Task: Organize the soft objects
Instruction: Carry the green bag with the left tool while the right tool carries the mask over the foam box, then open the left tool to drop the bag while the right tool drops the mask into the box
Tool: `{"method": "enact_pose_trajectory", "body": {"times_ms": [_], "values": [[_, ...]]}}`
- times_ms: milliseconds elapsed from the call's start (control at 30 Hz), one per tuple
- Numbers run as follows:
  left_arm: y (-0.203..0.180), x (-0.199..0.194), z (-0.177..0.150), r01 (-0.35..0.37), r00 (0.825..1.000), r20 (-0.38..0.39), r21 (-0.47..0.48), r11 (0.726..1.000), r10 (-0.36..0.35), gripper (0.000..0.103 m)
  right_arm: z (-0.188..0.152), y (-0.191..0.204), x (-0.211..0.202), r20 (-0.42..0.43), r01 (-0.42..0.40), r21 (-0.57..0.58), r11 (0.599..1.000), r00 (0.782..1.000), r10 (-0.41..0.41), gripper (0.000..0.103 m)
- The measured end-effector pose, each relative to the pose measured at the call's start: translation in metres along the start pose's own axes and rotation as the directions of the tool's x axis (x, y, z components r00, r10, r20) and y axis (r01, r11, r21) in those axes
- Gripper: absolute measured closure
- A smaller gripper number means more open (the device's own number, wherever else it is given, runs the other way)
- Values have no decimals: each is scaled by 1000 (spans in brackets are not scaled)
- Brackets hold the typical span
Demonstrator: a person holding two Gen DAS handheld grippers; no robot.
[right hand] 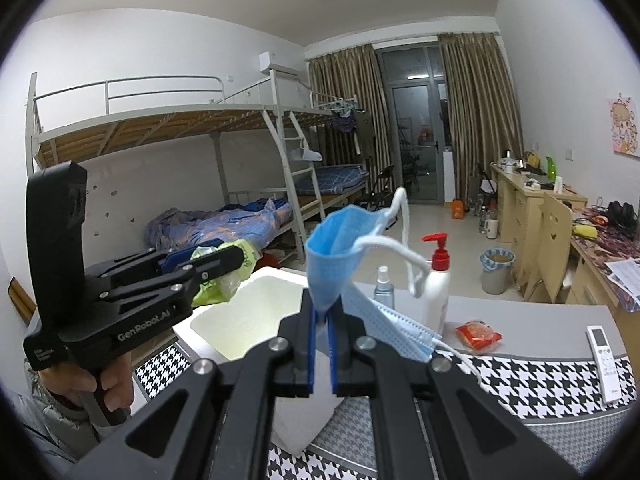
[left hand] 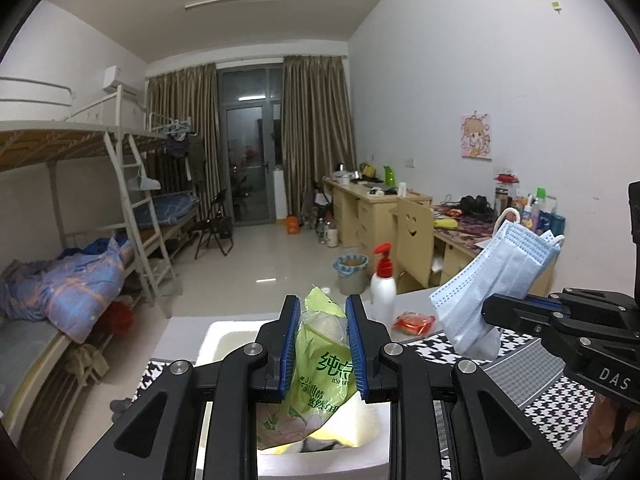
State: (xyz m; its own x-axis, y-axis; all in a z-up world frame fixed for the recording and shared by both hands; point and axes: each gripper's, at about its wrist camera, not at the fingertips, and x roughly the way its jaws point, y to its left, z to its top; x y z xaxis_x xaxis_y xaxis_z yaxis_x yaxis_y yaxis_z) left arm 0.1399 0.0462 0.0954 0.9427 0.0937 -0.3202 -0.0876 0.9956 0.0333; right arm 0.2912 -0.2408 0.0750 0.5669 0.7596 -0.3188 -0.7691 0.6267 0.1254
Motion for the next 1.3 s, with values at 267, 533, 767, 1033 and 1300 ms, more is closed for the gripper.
{"method": "enact_pose_trajectory", "body": {"times_ms": [267,533,767,1033,1300], "values": [[11,14,-5,-15,999,-37,-14,1000,15,78,4,7,17,-24,-22,-13,1000,999,22,95],[22,29,-14,-1,995,-97,-26,1000,-2,76,3,8,26,-45,-28,-23,999,999,27,95],[32,23,-15,-30,997,-75,-37,999,27,30,4,9,30,-54,-27,-29,999,998,26,95],[43,14,-12,-83,996,-43,-49,995,81,12,5,19,37,-67,-46,-48,998,997,43,95],[61,5,-13,-131,991,-28,-80,988,129,8,8,27,45,-85,-84,-57,995,993,79,95]]}}
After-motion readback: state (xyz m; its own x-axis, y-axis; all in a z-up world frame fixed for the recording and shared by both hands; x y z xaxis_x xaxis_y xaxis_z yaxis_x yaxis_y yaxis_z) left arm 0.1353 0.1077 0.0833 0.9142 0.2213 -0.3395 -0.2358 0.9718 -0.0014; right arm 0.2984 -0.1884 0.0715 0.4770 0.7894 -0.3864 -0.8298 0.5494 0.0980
